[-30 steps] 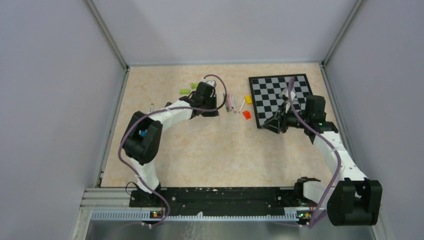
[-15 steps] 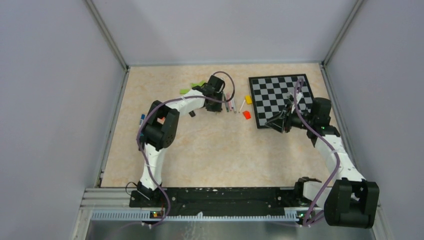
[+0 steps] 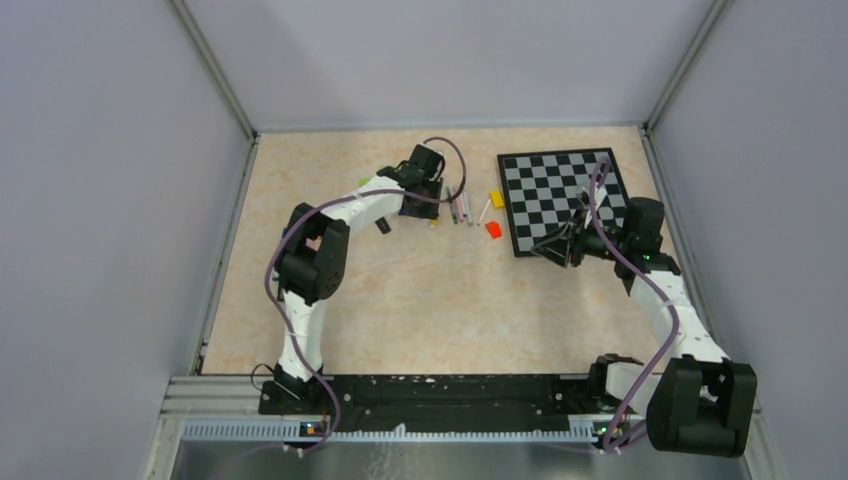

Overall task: Open the pen caps
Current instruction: Place the pen cap at the center of the board, then pick up the pen from the center of the board.

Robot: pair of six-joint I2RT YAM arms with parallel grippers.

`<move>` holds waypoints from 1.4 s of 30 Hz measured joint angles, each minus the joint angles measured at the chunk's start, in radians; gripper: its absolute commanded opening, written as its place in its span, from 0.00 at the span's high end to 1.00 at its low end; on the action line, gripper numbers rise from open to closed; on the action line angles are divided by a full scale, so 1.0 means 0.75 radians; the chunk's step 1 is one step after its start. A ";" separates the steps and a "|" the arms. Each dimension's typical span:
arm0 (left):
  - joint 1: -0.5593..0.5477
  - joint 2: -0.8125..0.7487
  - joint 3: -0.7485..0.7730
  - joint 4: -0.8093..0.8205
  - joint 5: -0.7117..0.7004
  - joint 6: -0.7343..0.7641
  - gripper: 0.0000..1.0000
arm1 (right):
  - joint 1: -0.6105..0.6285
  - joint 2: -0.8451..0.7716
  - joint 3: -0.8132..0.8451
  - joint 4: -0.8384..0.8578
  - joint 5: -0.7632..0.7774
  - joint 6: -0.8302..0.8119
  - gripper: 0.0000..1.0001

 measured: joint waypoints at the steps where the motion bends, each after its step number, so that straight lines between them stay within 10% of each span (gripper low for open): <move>1: 0.000 -0.034 -0.026 0.007 0.001 0.011 0.63 | -0.001 0.000 -0.003 0.002 -0.002 0.000 0.67; 9: 0.012 -0.470 -0.327 0.185 -0.028 0.098 0.48 | -0.012 0.000 -0.010 0.013 -0.019 0.000 0.67; 16: 0.077 -0.749 -0.643 0.401 -0.136 0.132 0.02 | -0.027 0.000 -0.033 0.022 -0.039 -0.001 0.67; 28: 0.293 -0.654 -0.685 0.414 -0.076 -0.046 0.02 | -0.045 0.000 -0.034 0.037 -0.044 -0.001 0.67; 42: 0.296 -0.111 -0.163 -0.087 -0.274 -0.316 0.37 | -0.046 0.007 -0.050 0.045 -0.044 -0.006 0.67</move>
